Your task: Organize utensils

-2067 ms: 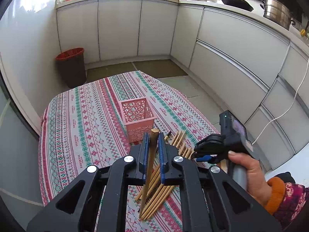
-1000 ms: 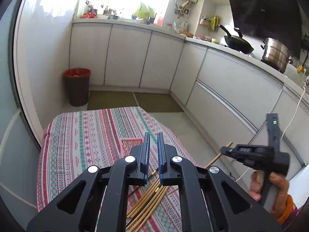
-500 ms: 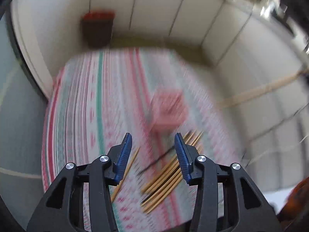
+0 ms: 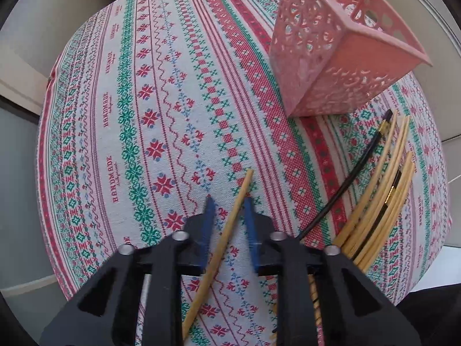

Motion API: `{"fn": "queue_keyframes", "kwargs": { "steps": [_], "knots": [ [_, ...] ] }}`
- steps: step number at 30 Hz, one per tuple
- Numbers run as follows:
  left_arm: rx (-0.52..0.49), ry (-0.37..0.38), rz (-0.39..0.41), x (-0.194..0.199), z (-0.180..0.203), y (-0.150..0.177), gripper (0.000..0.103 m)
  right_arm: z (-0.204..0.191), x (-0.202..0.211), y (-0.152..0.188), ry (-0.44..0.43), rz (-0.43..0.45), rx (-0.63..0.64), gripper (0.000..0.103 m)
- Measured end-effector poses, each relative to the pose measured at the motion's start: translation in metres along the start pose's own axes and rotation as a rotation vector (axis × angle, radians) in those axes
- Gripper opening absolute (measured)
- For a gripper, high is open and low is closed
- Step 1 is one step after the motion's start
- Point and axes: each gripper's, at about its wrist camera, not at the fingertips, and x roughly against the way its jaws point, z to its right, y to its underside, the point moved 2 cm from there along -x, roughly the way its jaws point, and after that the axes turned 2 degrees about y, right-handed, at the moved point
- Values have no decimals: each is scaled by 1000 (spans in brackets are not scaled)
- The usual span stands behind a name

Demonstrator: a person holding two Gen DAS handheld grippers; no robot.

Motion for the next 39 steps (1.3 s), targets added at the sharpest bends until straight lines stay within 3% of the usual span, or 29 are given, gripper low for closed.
{"fn": "queue_keyframes", "kwargs": {
  "steps": [3, 6, 13, 19, 23, 26, 31, 39],
  "knots": [
    [33, -4, 28, 6, -8, 3, 5, -2, -4, 0, -8, -12, -6, 8],
    [75, 4, 101, 40, -35, 13, 4, -7, -4, 1, -19, -12, 1, 8],
    [129, 86, 423, 170, -46, 26, 4, -18, -3, 5, -19, -8, 38, 8],
    [138, 72, 697, 268, -39, 16, 4, -31, -5, 6, -2, 7, 86, 8],
    [80, 48, 816, 324, -19, -12, 4, -47, -9, 1, 0, 35, 122, 8],
    [50, 47, 845, 341, -5, -33, 4, -58, -15, -2, 20, 58, 159, 8],
    [25, 87, 836, 336, 13, -56, 4, -65, -33, -2, 50, 63, 213, 8],
    [54, 144, 685, 258, 21, -81, 5, -60, -68, 6, 70, -11, 244, 8]
  ]
}}
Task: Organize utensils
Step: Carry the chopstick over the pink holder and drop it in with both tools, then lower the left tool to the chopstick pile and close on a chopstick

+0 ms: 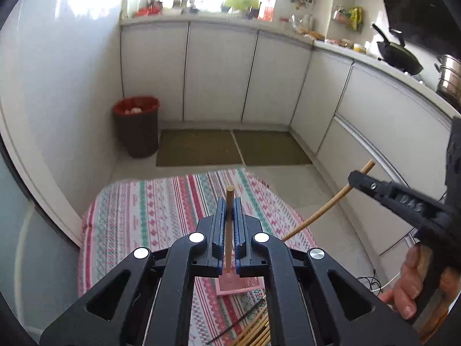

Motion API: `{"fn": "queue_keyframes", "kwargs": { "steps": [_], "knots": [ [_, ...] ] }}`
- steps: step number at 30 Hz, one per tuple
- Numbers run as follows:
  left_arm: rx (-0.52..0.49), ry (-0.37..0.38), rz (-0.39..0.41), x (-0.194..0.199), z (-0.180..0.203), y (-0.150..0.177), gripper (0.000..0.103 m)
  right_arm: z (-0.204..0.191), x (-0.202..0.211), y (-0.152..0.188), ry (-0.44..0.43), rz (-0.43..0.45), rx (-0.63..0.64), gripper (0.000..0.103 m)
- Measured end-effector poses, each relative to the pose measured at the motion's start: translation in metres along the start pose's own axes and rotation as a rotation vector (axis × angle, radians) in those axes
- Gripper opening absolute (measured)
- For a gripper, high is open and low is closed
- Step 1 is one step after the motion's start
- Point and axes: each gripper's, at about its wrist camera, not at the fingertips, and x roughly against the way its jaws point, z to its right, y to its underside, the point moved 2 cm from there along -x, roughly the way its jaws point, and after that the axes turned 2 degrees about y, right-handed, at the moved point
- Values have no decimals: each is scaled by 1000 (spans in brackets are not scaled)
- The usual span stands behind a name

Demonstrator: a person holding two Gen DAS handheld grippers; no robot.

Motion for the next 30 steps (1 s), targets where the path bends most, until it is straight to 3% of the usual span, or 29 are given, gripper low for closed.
{"fn": "queue_keyframes", "kwargs": {
  "steps": [4, 6, 8, 13, 17, 19, 22, 26, 30],
  "knots": [
    [60, 13, -64, -29, -12, 20, 10, -6, -17, 8, 12, -33, 41, 12],
    [80, 10, -49, -26, -18, 25, 23, -8, -21, 11, 33, -32, 60, 17],
    [90, 10, -27, -21, -21, 26, 27, -9, -19, 12, 45, -20, 64, 27],
    [99, -1, 31, 1, -25, 29, 42, -9, -6, 13, 74, 13, 82, 41],
    [82, -8, 56, 17, -21, 30, 57, -10, 8, 23, 119, 43, 115, 63],
    [80, -15, 65, 24, -19, 32, 59, -10, 14, 31, 158, 59, 146, 65],
    [73, -26, 54, 29, -17, 40, 63, -8, 21, 45, 218, 71, 195, 75],
    [84, -41, 20, 28, -18, 59, 79, 1, 28, 61, 296, 92, 252, 85],
    [55, -40, -103, 10, -15, 86, 89, 15, 32, 79, 338, 78, 293, 95]
  ]
}}
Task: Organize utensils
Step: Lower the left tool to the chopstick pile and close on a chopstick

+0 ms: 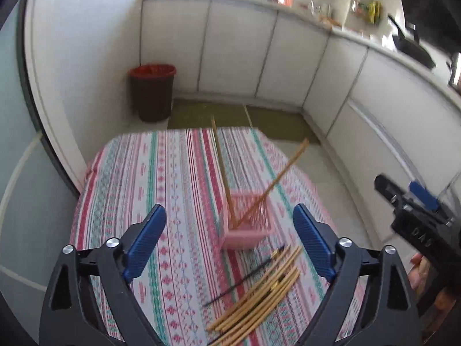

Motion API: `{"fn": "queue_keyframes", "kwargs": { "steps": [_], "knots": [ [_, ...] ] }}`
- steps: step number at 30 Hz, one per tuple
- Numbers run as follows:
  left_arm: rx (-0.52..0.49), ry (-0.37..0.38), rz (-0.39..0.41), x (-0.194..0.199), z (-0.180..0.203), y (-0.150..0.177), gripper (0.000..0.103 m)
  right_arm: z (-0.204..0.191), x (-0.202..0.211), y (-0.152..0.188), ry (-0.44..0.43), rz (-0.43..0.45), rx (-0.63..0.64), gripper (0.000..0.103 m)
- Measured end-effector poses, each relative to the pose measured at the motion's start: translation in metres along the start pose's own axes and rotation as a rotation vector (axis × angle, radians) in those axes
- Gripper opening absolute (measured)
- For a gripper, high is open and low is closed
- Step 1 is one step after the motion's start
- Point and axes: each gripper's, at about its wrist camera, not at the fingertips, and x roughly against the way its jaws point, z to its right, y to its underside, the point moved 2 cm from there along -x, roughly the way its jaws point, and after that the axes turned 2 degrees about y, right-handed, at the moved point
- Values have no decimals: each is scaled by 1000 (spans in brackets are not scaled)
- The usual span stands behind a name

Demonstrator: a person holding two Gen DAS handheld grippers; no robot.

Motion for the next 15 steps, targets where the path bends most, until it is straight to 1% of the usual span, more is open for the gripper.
{"fn": "queue_keyframes", "kwargs": {
  "steps": [3, 6, 9, 13, 15],
  "knots": [
    [-59, 9, -138, -26, 7, 23, 90, 11, -4, 23, 36, -61, 44, 96],
    [-103, 26, -235, -45, 17, 42, 90, 29, -15, 48, 55, -179, 39, 96],
    [-138, 41, -301, -58, 31, 55, 93, 53, -24, 69, 15, -309, -56, 96],
    [-158, 95, -389, -83, 53, 70, 93, 84, -34, 95, -41, -438, -235, 96],
    [-164, 120, -434, -98, 68, 75, 93, 98, -43, 106, -47, -494, -302, 96]
  ]
}}
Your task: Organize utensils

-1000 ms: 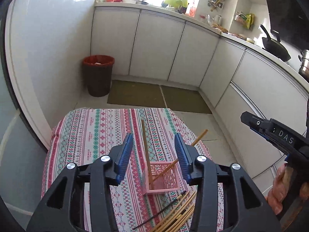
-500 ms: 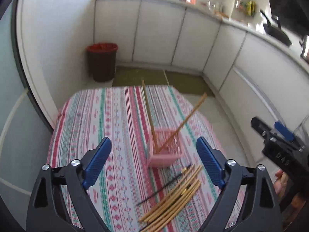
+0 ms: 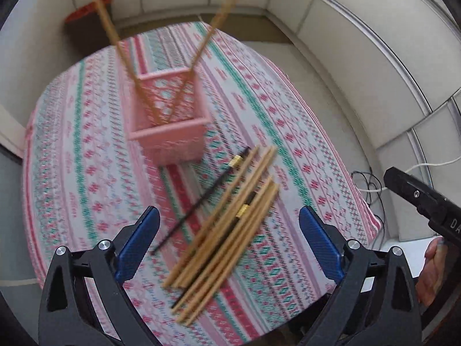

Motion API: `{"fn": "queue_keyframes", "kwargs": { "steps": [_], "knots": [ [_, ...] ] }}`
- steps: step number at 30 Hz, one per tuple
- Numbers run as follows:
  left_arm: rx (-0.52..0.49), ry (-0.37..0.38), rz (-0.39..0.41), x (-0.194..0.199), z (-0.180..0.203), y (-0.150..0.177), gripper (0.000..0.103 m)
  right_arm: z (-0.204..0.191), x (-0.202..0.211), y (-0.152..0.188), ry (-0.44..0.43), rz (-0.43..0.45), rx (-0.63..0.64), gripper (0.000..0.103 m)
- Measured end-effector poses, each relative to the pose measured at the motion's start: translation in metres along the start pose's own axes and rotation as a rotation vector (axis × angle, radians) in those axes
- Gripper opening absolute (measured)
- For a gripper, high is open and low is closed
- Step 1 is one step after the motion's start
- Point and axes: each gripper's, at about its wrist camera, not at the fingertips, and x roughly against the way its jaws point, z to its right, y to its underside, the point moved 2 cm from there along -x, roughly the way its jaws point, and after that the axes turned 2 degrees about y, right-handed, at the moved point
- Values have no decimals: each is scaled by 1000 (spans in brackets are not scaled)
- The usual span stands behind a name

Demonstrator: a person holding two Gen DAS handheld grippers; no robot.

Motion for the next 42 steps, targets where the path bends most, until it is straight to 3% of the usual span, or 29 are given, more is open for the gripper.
{"fn": "queue_keyframes", "kwargs": {
  "steps": [4, 8, 11, 15, 24, 32, 42],
  "knots": [
    [-74, 11, -36, -30, 33, -13, 86, 27, -6, -4, 36, -17, -94, 96],
    [-137, 0, -82, -67, 57, -33, 52, 47, -14, -10, -10, -61, -215, 96],
    [-129, -23, -103, -90, 56, -47, 39, 53, -19, -10, -77, -122, -254, 96],
    [-121, -61, -156, -118, 51, -58, 23, 59, -21, -12, -76, -126, -281, 96],
    [-125, -85, -158, -134, 49, -71, 12, 65, -28, -14, -109, -158, -303, 96],
    [-113, -52, -124, -118, 48, -78, 12, 67, -31, -14, -103, -159, -307, 96],
    [-124, -95, -176, -140, 42, -69, 8, 67, -32, -14, -97, -163, -310, 96]
  ]
}}
